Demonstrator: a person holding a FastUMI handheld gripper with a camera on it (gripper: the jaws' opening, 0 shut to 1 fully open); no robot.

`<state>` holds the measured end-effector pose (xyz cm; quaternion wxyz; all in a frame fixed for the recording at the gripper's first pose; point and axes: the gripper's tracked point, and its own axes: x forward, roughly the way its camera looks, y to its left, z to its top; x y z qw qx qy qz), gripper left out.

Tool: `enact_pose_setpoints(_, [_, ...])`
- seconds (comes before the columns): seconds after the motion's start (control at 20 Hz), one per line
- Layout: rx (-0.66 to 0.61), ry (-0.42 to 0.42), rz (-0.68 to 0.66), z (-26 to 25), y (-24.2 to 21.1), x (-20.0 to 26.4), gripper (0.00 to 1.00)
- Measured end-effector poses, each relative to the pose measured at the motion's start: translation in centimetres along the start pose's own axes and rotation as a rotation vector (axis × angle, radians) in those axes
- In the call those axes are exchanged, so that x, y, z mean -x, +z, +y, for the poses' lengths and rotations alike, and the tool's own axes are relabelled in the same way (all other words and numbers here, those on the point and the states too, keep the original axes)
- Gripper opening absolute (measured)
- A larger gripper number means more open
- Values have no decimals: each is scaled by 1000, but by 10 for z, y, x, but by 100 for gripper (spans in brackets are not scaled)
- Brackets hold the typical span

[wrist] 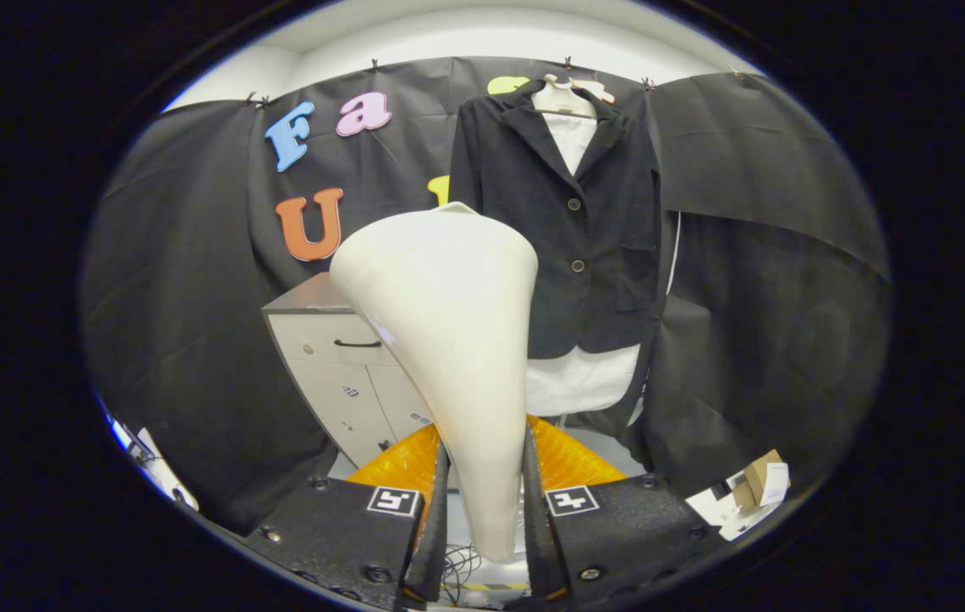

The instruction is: Iron the clothes twice with a garment steamer, once on the left side and once on the right side.

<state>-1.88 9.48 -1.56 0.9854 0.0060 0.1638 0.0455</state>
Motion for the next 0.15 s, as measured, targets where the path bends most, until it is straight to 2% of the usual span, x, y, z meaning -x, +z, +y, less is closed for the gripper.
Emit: enact_pose_setpoints(0.15, [-6,-5,1,-3,0,1,40])
